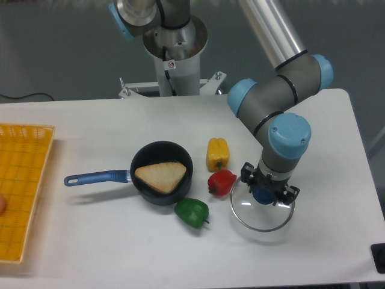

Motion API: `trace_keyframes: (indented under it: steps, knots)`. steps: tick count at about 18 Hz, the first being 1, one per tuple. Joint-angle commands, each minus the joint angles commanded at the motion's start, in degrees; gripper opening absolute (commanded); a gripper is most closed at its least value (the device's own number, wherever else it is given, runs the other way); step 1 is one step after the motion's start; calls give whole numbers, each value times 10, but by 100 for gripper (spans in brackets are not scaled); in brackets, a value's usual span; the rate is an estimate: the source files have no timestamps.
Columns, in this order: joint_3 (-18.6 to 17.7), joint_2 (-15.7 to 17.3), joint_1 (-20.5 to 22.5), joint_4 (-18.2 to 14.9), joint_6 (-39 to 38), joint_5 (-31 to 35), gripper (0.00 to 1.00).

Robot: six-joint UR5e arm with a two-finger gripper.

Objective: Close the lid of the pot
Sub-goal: 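Lift the glass lid by its blue knob with the gripper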

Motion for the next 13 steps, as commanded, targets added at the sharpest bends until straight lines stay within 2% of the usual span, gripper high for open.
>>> trace_keyframes:
  steps: [4,6,13]
  knots:
    - [-2,10,-2,-4,0,-2,48]
    - [-6,25,-6,-12,0,-2,48]
    - [-54,83,-35,-14,-9,-18,48]
